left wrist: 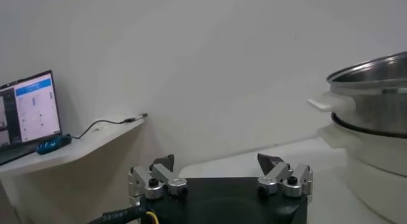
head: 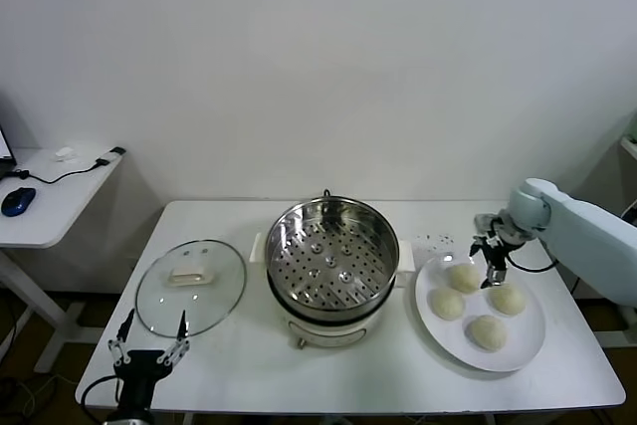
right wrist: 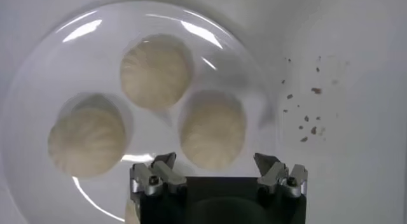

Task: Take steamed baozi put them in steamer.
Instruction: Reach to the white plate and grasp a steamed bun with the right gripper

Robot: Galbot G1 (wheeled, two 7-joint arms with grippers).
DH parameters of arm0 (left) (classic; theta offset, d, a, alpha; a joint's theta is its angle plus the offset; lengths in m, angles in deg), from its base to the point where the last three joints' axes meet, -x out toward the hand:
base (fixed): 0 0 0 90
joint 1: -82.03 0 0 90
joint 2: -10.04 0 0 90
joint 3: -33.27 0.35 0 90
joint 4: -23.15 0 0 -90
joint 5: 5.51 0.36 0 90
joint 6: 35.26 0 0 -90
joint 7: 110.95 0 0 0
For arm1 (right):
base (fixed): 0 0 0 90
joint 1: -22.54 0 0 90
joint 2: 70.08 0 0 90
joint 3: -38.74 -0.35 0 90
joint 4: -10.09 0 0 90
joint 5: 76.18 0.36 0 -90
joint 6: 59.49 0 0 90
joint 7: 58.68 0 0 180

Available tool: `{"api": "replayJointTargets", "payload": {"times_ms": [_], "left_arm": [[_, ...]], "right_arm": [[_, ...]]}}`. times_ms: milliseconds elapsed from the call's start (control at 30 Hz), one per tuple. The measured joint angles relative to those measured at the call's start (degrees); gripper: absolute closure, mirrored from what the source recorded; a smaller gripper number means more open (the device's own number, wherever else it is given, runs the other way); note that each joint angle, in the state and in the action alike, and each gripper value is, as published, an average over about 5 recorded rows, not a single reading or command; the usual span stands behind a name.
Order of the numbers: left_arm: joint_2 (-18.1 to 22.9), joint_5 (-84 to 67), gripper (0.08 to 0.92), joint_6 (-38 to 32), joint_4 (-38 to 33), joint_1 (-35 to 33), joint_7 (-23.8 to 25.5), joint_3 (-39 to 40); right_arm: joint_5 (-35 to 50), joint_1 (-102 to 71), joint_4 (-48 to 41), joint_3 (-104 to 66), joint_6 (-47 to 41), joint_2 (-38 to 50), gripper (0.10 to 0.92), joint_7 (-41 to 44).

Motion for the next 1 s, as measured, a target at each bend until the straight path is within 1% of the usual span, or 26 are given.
{"api": "replayJointTargets", "payload": {"times_ms": [600, 667, 867, 1000], "left_arm": [[-0.2, -0.2, 0.177, -0.1, 1.3, 0.3, 0.0, -0.7], [-0.3, -0.2, 0.177, -0.2, 1.4, 0.3, 0.0, -0.9], [-0.4, -0.4, 0.177, -0.4, 1.7, 0.2, 0.0, -1.2], [-0.4, -0.4, 0.177, -0.5, 1.9, 0.2, 0.0, -1.2]], "right_arm": [[-2.5, -1.5, -5.4, 0.2, 1.0, -5.2, 0.207, 0.8], [-2.8, -1.6, -5.8, 0.1, 1.1, -5.5, 0.23, 0.9], [-3.3, -1.7, -6.4, -0.1, 1.4, -5.8, 0.38, 1.3], [-3.5, -1.8, -6.7, -0.5, 1.6, -5.9, 0.443, 1.4]]}}
